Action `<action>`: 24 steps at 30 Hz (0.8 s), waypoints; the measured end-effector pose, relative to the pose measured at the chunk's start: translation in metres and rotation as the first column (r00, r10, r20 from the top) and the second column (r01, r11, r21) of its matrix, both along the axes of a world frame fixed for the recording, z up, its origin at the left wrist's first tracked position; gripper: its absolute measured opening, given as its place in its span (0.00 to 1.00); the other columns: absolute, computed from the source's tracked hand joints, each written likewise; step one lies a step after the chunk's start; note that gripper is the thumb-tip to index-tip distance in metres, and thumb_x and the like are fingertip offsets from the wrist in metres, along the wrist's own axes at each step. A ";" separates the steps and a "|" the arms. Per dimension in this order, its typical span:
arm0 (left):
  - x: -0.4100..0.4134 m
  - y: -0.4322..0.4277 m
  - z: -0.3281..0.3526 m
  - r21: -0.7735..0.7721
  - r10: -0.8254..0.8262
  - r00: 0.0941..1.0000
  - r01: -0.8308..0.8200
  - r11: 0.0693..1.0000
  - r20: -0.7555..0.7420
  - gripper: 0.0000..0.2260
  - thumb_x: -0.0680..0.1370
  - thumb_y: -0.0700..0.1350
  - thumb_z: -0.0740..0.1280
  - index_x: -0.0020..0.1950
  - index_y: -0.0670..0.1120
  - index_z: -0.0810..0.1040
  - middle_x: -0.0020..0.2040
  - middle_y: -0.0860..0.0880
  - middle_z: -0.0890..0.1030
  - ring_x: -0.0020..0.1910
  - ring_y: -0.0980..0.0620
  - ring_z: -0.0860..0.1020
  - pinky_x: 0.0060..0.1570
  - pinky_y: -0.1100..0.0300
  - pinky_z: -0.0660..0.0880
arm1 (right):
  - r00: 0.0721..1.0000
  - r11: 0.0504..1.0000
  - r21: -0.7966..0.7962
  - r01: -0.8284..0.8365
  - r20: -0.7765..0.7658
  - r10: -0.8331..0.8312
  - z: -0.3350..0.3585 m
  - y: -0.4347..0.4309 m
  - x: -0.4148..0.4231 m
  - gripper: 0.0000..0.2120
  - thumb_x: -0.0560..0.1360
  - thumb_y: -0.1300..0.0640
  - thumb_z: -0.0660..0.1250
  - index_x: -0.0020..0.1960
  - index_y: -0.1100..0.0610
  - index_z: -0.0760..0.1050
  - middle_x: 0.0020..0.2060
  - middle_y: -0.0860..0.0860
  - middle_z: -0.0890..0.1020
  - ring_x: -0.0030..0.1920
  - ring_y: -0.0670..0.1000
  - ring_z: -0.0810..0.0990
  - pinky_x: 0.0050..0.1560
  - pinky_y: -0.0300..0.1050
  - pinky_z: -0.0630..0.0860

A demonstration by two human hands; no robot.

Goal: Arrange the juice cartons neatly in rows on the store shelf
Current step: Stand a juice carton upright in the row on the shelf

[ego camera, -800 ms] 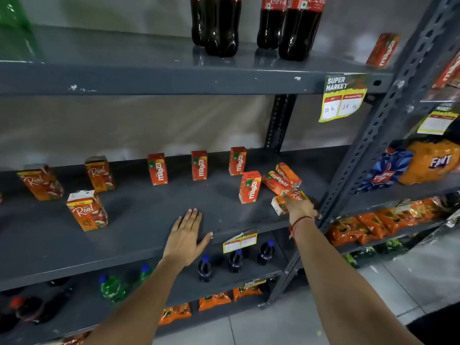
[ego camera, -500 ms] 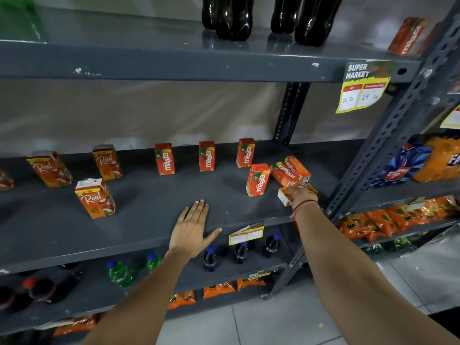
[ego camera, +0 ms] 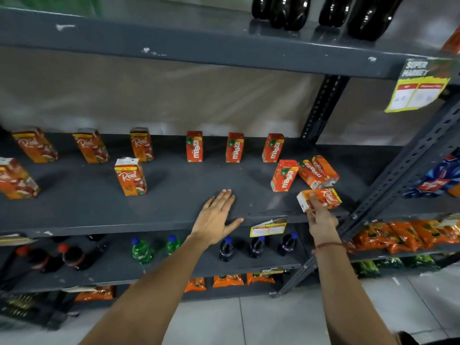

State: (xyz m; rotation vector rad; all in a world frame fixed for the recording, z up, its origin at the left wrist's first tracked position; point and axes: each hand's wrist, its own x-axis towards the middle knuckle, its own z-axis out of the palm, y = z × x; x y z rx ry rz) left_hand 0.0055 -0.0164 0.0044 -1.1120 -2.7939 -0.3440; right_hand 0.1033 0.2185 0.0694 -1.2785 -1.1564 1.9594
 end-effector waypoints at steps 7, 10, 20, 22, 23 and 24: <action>0.003 -0.101 -0.004 0.214 0.097 0.995 -0.100 0.972 0.026 0.30 0.79 0.62 0.48 0.66 0.41 0.72 0.68 0.44 0.72 0.68 0.48 0.68 0.67 0.55 0.61 | 0.858 0.907 -0.046 -0.419 -0.348 0.379 -0.020 -0.086 -0.007 0.13 0.64 0.59 0.75 0.46 0.52 0.75 0.43 0.47 0.83 0.42 0.42 0.84 0.50 0.39 0.78; -0.001 -0.163 -0.009 0.221 0.244 0.969 -0.243 0.944 0.027 0.29 0.80 0.60 0.48 0.64 0.40 0.73 0.66 0.42 0.74 0.65 0.46 0.71 0.65 0.56 0.59 | 0.763 0.812 0.111 -0.572 -0.289 0.578 -0.025 -0.138 -0.031 0.34 0.46 0.51 0.84 0.50 0.53 0.76 0.42 0.46 0.86 0.46 0.45 0.84 0.54 0.44 0.80; -0.033 -0.313 -0.010 0.147 0.527 0.850 -0.521 0.841 0.000 0.33 0.79 0.62 0.45 0.63 0.38 0.74 0.65 0.40 0.74 0.65 0.42 0.70 0.63 0.48 0.64 | 0.548 0.406 0.551 -0.729 0.113 0.829 0.002 -0.338 -0.126 0.26 0.59 0.62 0.80 0.50 0.47 0.73 0.48 0.48 0.82 0.52 0.48 0.81 0.59 0.49 0.76; -0.035 -0.324 -0.012 0.141 0.508 0.861 -0.503 0.853 -0.006 0.33 0.79 0.62 0.46 0.63 0.37 0.74 0.64 0.39 0.75 0.65 0.42 0.71 0.64 0.50 0.62 | 0.522 0.316 0.617 -0.721 0.182 0.833 0.008 -0.370 -0.140 0.25 0.61 0.62 0.79 0.53 0.52 0.71 0.49 0.50 0.82 0.51 0.47 0.79 0.57 0.43 0.74; -0.035 -0.327 -0.013 0.138 0.496 0.868 -0.490 0.860 -0.004 0.33 0.79 0.62 0.46 0.64 0.37 0.73 0.64 0.39 0.74 0.65 0.42 0.71 0.64 0.51 0.61 | 0.510 0.264 0.647 -0.715 0.225 0.830 0.010 -0.384 -0.148 0.26 0.62 0.62 0.78 0.55 0.55 0.71 0.51 0.53 0.82 0.52 0.48 0.79 0.55 0.41 0.72; -0.036 -0.329 -0.013 0.138 0.485 0.875 -0.480 0.866 0.002 0.32 0.79 0.62 0.46 0.64 0.37 0.73 0.64 0.38 0.74 0.65 0.42 0.71 0.64 0.52 0.60 | 0.504 0.207 0.675 -0.708 0.277 0.818 0.011 -0.395 -0.156 0.27 0.63 0.61 0.78 0.58 0.58 0.71 0.53 0.54 0.82 0.54 0.50 0.80 0.54 0.41 0.72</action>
